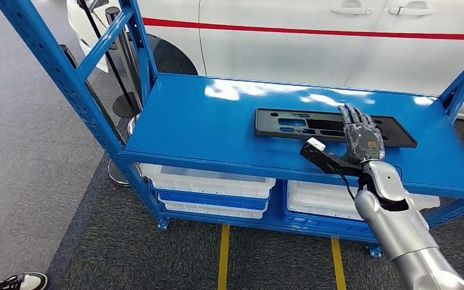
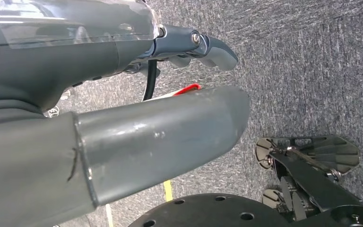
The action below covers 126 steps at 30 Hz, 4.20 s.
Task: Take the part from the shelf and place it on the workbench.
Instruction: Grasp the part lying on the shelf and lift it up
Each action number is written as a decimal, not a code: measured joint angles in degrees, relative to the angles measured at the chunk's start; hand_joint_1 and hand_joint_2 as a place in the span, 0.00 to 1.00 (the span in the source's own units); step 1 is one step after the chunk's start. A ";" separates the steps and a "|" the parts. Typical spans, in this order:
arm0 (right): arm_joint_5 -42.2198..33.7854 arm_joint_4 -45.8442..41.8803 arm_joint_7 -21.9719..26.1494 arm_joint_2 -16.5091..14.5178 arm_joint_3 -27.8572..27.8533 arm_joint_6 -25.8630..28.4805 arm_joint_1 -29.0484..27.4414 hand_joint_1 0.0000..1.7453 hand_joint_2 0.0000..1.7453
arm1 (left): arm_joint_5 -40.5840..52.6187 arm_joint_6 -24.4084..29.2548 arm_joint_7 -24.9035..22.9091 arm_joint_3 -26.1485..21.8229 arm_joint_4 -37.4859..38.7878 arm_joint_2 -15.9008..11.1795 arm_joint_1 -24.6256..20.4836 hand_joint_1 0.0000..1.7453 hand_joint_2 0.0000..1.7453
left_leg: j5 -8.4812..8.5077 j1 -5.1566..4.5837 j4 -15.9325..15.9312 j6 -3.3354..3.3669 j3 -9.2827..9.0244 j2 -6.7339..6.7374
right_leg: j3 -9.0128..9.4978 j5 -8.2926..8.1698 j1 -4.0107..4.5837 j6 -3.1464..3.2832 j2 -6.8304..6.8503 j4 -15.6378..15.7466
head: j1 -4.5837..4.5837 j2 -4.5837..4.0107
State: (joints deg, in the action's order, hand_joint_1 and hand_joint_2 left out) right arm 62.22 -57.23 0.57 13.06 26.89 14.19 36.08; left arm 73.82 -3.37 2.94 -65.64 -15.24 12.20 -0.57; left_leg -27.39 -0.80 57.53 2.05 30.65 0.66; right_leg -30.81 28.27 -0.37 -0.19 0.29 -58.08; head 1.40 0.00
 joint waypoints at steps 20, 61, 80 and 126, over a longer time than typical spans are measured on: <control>1.51 0.13 -0.13 -2.36 5.38 -0.88 -0.95 0.00 1.00 | 0.04 -0.68 -0.65 -0.34 0.01 0.00 0.00 0.00 0.00 | 0.00 0.00 0.01 0.00 0.02 0.00 | -0.01 0.00 0.00 0.00 -0.01 0.00 | 0.00 0.00; 1.40 2.13 -0.09 -2.67 6.52 -0.06 -2.36 0.00 1.00 | 0.04 -0.79 -0.66 -0.69 0.03 -0.20 -0.09 0.00 0.00 | 0.82 0.46 2.04 0.04 3.39 -0.59 | -3.94 -1.52 -0.64 -0.32 -1.05 -2.19 | -0.24 0.00; 1.17 2.43 -0.95 -2.97 6.51 -0.02 -1.35 0.00 1.00 | 0.04 -0.81 -0.67 -1.02 0.05 0.04 -0.20 0.00 0.00 | -0.31 0.55 2.30 -0.43 2.57 -0.31 | -4.06 -2.30 -0.16 -0.03 -0.33 -1.55 | -0.37 0.00; 2.69 12.90 -2.68 -6.81 6.74 -0.58 1.54 1.00 1.00 | -0.02 -0.70 0.54 -1.67 0.92 0.22 -0.84 0.00 0.00 | -0.32 0.37 -0.43 -0.34 -0.03 -0.85 | -4.49 -3.43 0.14 0.20 -0.54 -0.64 | -0.26 0.00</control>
State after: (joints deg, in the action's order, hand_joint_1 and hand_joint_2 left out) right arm 64.91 -44.34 -2.11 6.25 33.64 13.61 37.63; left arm 73.79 -4.07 3.48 -67.31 -14.32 12.41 -1.41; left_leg -27.71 -0.43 57.09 1.71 30.61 -0.19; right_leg -35.31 24.84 -0.23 0.02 -0.25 -58.72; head 1.14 0.00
